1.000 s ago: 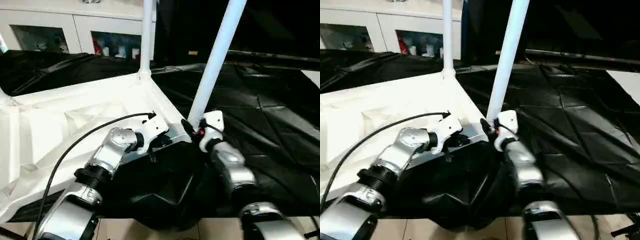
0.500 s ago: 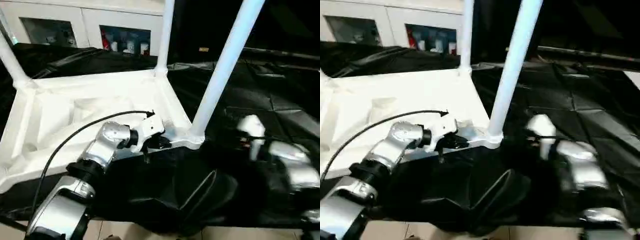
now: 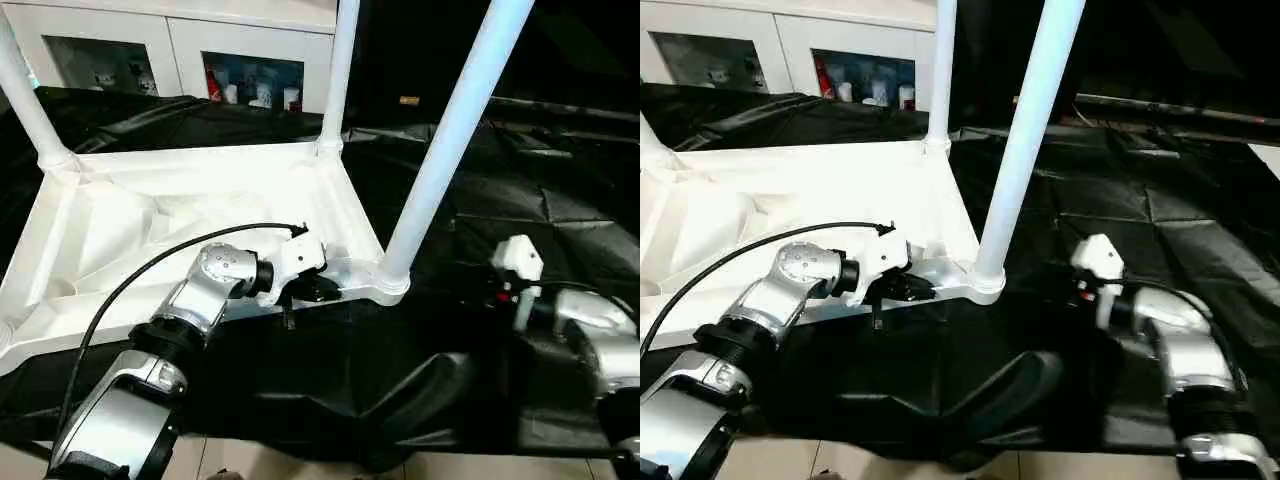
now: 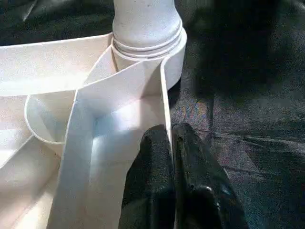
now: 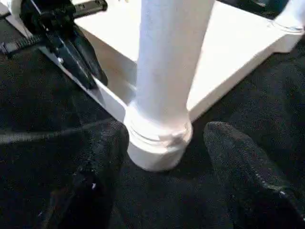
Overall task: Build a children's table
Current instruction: Rotate leg to tighten
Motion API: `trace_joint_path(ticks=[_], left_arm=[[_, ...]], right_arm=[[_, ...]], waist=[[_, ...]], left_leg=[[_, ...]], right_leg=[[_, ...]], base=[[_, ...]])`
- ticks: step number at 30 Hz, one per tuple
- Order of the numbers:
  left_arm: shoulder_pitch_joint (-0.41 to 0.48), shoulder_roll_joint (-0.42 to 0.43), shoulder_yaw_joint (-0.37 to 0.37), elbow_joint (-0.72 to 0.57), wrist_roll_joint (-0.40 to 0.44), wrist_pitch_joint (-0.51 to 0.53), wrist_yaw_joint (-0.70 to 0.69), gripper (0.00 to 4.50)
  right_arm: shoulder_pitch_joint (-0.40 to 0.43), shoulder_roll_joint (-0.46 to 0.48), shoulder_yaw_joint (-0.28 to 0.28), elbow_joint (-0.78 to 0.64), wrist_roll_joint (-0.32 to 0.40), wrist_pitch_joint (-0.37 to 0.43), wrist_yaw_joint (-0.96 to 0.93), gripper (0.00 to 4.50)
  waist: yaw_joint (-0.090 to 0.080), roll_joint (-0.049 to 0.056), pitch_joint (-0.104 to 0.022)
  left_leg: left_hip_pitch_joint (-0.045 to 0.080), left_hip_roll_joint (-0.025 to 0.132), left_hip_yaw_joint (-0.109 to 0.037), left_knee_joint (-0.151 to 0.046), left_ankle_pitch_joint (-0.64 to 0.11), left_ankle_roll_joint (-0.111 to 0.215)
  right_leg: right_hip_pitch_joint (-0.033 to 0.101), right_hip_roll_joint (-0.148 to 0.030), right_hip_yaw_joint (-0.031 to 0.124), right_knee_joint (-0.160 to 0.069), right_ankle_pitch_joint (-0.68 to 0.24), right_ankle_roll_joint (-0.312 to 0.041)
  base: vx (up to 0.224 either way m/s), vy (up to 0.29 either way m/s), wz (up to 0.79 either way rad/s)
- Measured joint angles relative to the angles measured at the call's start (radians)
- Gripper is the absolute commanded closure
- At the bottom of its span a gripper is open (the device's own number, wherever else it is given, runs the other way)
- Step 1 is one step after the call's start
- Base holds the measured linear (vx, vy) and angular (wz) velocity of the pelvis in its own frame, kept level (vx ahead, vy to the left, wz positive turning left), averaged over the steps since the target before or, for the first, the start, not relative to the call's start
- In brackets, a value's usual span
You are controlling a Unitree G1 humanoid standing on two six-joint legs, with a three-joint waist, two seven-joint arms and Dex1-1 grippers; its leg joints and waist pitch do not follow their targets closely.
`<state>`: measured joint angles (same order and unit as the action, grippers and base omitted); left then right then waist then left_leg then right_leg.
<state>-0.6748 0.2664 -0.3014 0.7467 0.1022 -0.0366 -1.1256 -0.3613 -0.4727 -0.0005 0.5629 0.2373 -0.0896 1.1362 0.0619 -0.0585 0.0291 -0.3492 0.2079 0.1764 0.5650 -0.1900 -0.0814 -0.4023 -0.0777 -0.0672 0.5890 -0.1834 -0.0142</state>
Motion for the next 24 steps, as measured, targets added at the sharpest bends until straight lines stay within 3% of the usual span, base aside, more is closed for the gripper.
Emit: trace_joint_path(ticks=[8, 16, 17, 19, 24], left_arm=[[0.006, 0.002, 0.0, -0.004, -0.001, -0.01, -0.017, 4.5], [0.009, 0.006, 0.0, -0.009, 0.0, -0.011, -0.019, 4.5], [0.009, 0.006, 0.0, -0.009, -0.001, -0.011, -0.019, 4.5], [0.01, 0.008, 0.0, -0.009, -0.001, -0.011, -0.019, 4.5], [0.014, 0.015, 0.001, -0.01, -0.003, -0.011, -0.02, 4.5]], right_arm=[[-0.062, 0.062, 0.044, 0.05, -0.048, -0.014, -0.043, 1.61], [-0.078, 0.087, 0.049, 0.089, -0.056, -0.023, -0.064, 1.61], [-0.08, 0.089, 0.049, 0.094, -0.056, -0.024, -0.064, 1.87], [-0.084, 0.098, 0.048, 0.108, -0.055, -0.028, -0.069, 1.87], [-0.104, 0.115, 0.047, 0.142, -0.055, -0.036, -0.08, 2.35]], waist=[[0.003, -0.001, 0.0], [0.004, -0.001, 0.0], [0.003, -0.001, 0.0], [0.002, -0.001, 0.0], [0.0, -0.002, 0.0]], left_leg=[[0.0, 0.0, 0.0, 0.002, -0.001, -0.002], [0.0, 0.0, 0.0, 0.003, -0.001, -0.002], [0.0, 0.0, 0.0, 0.003, -0.001, -0.002], [0.0, 0.0, 0.0, 0.003, -0.001, -0.002], [0.001, 0.0, 0.0, 0.004, -0.001, -0.003]], right_leg=[[-0.001, -0.001, 0.0, 0.005, -0.001, 0.0], [-0.001, -0.001, 0.0, 0.006, -0.001, 0.0], [-0.001, -0.001, 0.0, 0.006, -0.001, 0.0], [-0.001, -0.001, 0.0, 0.006, -0.001, 0.0], [-0.001, -0.001, 0.0, 0.007, -0.001, 0.0]], base=[[0.0, 0.0, 0.0], [0.0, 0.0, 0.0], [0.0, 0.0, 0.0], [0.0, 0.0, 0.0], [0.0, 0.0, 0.0]])
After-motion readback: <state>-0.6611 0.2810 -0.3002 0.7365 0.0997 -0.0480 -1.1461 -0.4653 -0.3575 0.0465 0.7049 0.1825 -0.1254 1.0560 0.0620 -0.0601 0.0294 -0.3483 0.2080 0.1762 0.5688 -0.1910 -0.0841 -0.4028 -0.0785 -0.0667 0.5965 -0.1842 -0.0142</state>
